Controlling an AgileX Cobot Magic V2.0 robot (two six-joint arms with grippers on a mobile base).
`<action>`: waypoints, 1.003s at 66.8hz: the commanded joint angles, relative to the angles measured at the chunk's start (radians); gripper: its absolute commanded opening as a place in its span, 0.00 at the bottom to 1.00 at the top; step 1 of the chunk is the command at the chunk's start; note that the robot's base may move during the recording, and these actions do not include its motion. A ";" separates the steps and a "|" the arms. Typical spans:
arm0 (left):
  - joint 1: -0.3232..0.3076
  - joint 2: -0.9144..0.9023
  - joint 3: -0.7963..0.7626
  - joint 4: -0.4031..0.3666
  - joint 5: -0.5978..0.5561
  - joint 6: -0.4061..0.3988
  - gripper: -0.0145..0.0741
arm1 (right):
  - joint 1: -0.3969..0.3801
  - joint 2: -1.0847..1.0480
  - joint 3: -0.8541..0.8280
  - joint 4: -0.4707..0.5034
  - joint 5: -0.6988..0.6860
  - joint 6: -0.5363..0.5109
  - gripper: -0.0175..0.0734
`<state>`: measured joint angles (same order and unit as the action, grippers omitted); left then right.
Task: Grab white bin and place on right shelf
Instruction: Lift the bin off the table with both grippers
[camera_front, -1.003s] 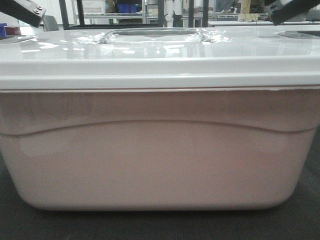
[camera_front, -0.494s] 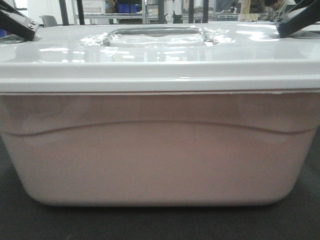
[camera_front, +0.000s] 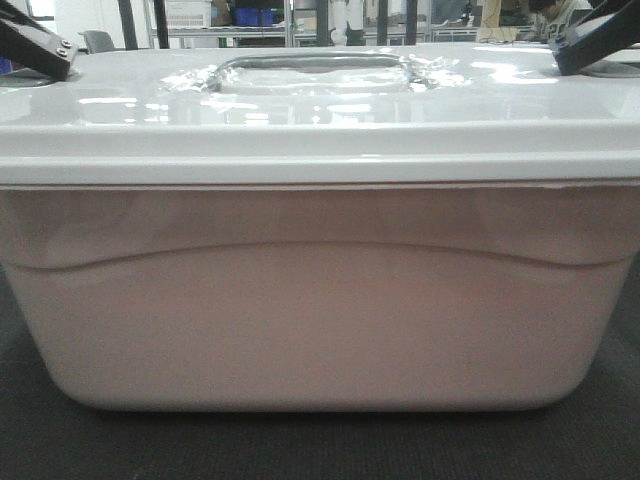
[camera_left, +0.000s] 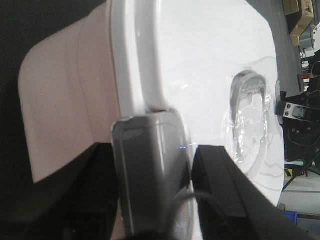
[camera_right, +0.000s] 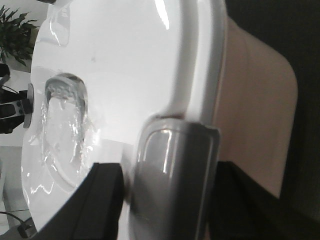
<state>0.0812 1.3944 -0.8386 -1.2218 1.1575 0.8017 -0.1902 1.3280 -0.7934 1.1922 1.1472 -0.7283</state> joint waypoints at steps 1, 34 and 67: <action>-0.015 -0.027 -0.020 -0.076 0.105 0.030 0.32 | 0.009 -0.023 -0.024 0.097 0.112 -0.021 0.63; -0.015 -0.027 -0.020 -0.076 0.132 0.056 0.44 | 0.009 -0.023 -0.024 0.120 0.124 -0.021 0.63; -0.015 -0.034 -0.020 -0.076 0.155 0.074 0.44 | 0.009 -0.023 -0.024 0.137 0.154 -0.060 0.63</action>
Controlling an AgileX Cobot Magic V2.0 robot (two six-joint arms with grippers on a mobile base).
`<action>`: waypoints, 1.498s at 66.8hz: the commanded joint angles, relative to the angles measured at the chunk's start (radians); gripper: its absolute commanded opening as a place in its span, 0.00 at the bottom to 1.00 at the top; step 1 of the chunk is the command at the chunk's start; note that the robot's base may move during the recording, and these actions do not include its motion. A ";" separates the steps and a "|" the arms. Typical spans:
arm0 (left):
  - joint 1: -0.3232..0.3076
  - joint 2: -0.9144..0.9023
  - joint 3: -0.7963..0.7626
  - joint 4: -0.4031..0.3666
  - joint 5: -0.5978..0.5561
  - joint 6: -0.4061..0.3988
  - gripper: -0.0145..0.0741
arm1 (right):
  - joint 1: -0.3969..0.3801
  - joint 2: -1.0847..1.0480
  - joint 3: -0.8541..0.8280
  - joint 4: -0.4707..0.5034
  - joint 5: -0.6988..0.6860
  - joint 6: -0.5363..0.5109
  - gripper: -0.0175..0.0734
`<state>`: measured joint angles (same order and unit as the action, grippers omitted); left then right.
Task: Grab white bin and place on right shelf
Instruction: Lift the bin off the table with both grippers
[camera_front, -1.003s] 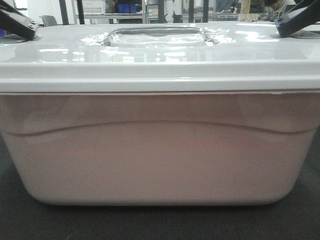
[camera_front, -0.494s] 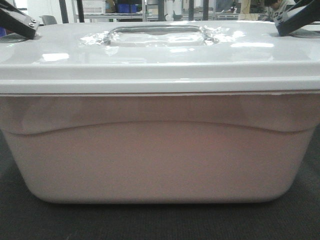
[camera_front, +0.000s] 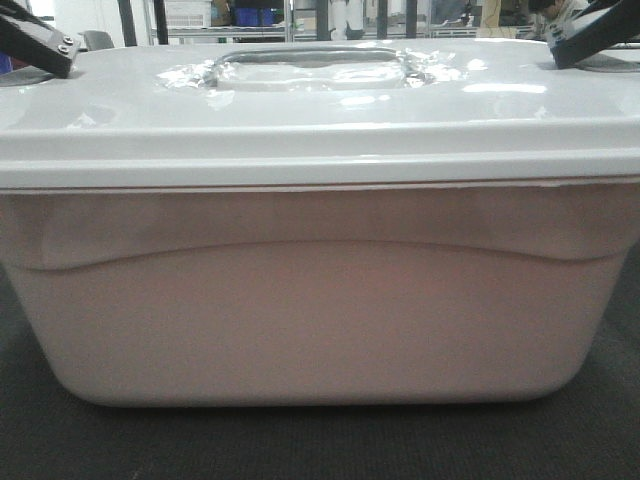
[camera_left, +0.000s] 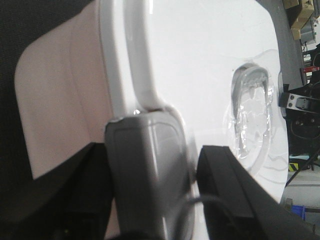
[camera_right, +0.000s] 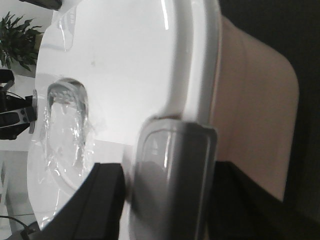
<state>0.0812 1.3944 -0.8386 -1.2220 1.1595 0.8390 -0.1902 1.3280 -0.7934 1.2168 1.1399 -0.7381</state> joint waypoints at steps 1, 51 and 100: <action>-0.015 -0.038 -0.020 -0.075 0.153 0.039 0.44 | 0.009 -0.023 -0.024 0.113 0.163 -0.051 0.63; -0.015 -0.342 -0.020 -0.117 0.145 0.038 0.44 | 0.009 -0.211 -0.024 0.117 0.194 -0.095 0.56; -0.015 -0.541 -0.020 -0.117 0.145 0.034 0.44 | 0.009 -0.466 -0.024 0.118 0.191 -0.094 0.56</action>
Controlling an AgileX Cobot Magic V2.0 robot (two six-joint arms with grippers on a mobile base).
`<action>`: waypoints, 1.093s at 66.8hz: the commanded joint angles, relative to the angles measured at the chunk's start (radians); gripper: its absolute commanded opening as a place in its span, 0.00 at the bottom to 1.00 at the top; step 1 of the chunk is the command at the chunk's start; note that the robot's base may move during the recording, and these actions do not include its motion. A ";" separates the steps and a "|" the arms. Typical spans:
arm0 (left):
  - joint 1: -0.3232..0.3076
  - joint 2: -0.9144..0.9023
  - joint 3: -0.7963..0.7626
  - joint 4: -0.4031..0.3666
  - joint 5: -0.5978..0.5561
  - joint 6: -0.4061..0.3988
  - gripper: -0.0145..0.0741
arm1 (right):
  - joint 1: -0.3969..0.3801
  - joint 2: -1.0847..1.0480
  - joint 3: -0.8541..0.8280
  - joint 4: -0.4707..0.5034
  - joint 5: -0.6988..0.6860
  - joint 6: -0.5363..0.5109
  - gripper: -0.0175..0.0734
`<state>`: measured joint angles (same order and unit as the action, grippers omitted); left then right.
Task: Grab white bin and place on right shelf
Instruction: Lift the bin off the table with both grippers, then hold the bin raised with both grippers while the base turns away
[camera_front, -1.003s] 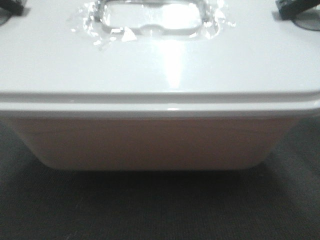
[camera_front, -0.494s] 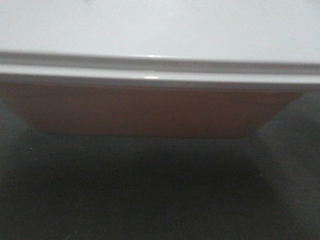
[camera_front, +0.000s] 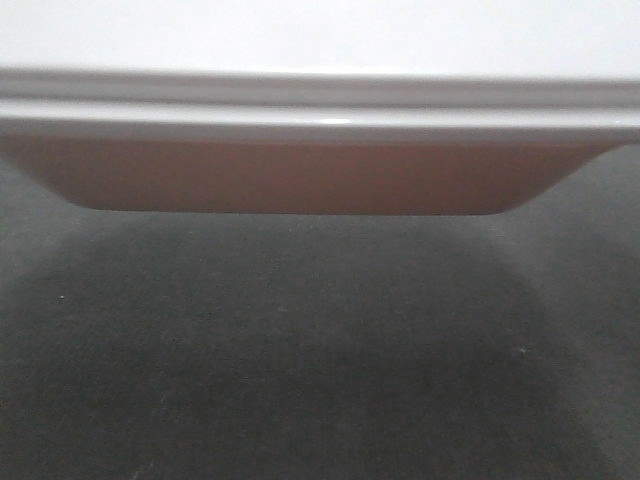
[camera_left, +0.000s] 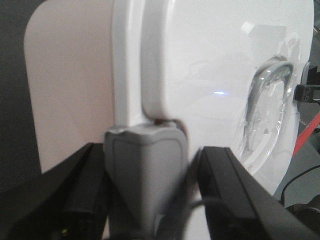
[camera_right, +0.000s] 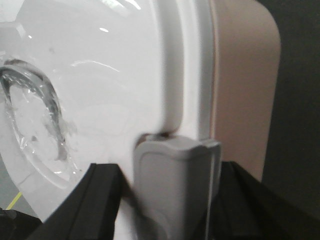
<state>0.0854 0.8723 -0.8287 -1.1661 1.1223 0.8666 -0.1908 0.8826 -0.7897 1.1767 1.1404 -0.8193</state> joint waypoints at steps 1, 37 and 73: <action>-0.019 -0.019 -0.030 -0.173 0.182 0.006 0.44 | 0.010 -0.020 -0.028 0.158 0.190 -0.013 0.56; -0.019 -0.019 -0.030 -0.154 0.186 0.006 0.43 | 0.010 -0.020 -0.028 0.158 0.179 -0.012 0.56; -0.019 -0.019 -0.030 -0.154 0.184 0.006 0.43 | 0.010 -0.020 -0.028 0.158 0.169 -0.012 0.56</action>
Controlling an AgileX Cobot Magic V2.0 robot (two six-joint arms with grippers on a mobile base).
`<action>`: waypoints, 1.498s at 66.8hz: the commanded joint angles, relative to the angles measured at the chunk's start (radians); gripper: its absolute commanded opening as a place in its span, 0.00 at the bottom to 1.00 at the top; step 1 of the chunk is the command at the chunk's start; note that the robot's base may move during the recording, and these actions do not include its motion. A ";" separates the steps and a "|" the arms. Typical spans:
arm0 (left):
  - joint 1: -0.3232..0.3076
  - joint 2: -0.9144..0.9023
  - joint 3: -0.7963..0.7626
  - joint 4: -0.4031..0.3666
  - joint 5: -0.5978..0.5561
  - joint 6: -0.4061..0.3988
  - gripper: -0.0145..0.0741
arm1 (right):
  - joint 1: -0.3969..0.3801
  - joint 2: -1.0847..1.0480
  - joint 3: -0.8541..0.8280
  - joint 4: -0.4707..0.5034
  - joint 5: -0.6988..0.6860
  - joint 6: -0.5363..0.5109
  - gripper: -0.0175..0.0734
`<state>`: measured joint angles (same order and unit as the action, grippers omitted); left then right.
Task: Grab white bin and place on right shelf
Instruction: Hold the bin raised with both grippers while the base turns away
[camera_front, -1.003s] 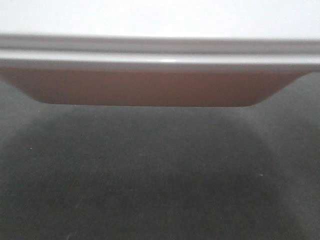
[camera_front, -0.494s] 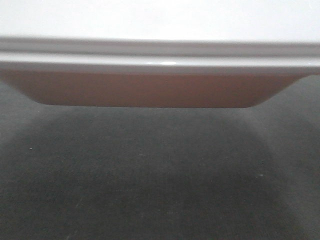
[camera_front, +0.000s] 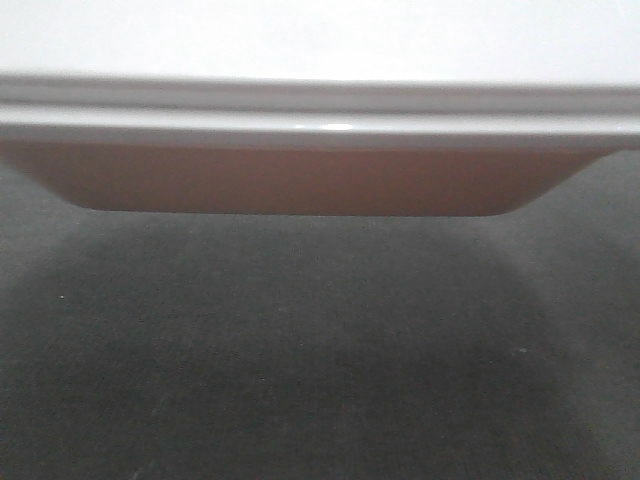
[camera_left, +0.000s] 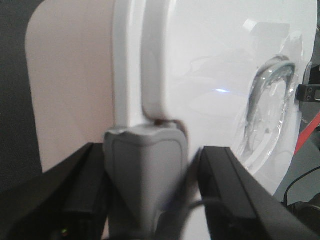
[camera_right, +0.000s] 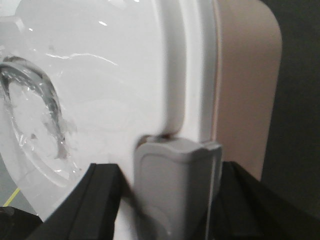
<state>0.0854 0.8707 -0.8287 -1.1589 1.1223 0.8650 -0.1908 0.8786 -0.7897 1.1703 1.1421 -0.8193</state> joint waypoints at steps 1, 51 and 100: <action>-0.019 -0.017 -0.030 -0.161 0.184 0.008 0.43 | 0.010 -0.016 -0.028 0.164 0.168 -0.012 0.56; -0.019 -0.017 -0.030 -0.161 0.184 0.008 0.43 | 0.010 -0.016 -0.028 0.164 0.167 -0.012 0.56; -0.019 -0.017 -0.030 -0.161 0.184 0.008 0.43 | 0.010 -0.016 -0.028 0.164 0.128 -0.012 0.56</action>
<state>0.0854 0.8707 -0.8287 -1.1573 1.1223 0.8650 -0.1908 0.8786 -0.7897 1.1703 1.1421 -0.8215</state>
